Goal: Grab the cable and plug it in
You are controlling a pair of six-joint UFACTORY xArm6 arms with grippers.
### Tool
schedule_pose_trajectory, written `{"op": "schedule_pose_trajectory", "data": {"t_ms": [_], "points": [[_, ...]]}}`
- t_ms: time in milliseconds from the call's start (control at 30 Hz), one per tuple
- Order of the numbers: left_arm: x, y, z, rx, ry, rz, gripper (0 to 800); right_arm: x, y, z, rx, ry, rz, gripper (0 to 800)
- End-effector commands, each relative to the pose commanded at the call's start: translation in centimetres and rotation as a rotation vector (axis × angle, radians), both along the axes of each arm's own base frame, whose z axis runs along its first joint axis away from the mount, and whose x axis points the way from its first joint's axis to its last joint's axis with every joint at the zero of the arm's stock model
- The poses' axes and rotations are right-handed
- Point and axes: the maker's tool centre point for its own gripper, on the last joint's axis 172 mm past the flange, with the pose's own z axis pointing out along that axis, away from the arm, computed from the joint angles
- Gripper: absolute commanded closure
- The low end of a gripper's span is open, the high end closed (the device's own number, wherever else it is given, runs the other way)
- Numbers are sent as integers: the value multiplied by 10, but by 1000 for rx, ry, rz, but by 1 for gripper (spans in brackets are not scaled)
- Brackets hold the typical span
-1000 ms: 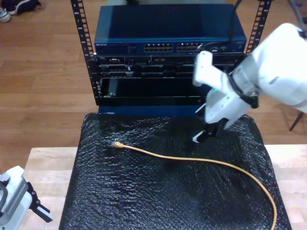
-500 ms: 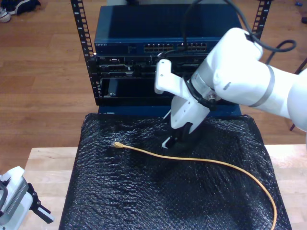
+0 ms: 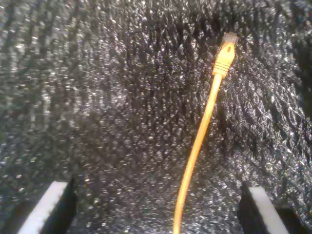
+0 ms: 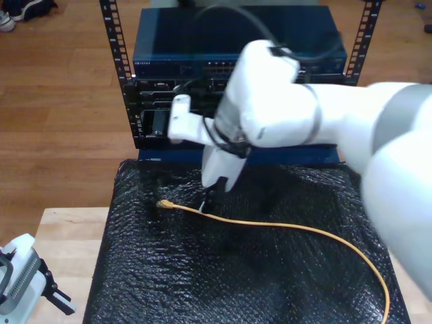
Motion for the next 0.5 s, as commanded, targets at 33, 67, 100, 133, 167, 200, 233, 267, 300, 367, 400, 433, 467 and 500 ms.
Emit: {"op": "schedule_pose_trajectory", "data": {"t_ms": [33, 67, 100, 133, 167, 200, 233, 267, 300, 367, 400, 433, 467, 500], "points": [[0, 0, 0, 0, 0, 0, 0, 1, 2, -2, -11, -2, 0, 14], [1, 1, 0, 2, -2, 0, 0, 2, 4, -5, -15, 1, -6, 16], [0, 0, 0, 1, -1, 0, 0, 5, 5, -8, -18, 6, -16, 17], [0, 0, 0, 1, -1, 0, 0, 5, 7, -11, -20, 11, -23, 17], [0, 0, 0, 1, -1, 0, 0, 5, 9, -12, -21, 14, -26, 18], [0, 0, 0, 1, -1, 0, 0, 5, 11, -12, -22, 13, -28, 19], [0, 0, 0, 1, -1, 0, 0, 6, 12, -14, -23, 16, -34, 20], [0, 0, 0, 0, 0, 0, 0, 7, 14, -15, -23, 17, -38, 21], [0, 0, 0, 0, 0, 0, 0, 7, 16, -16, -24, 20, -43, 23], [1, 1, 0, 1, -1, 0, 0, 9, 22, -18, -25, 22, -54, 27], [1, 1, 0, 0, 0, 0, 0, 9, 24, -22, -29, 28, -60, 27], [1, 1, 0, 0, 0, 0, 0, 13, 26, -23, -31, 24, -65, 29], [1, 1, 0, 0, 0, 0, 0, 15, 28, -26, -39, 22, -64, 34], [1, 1, 0, 0, 0, 0, 0, 18, 31, -26, -44, 16, -63, 41]]}}
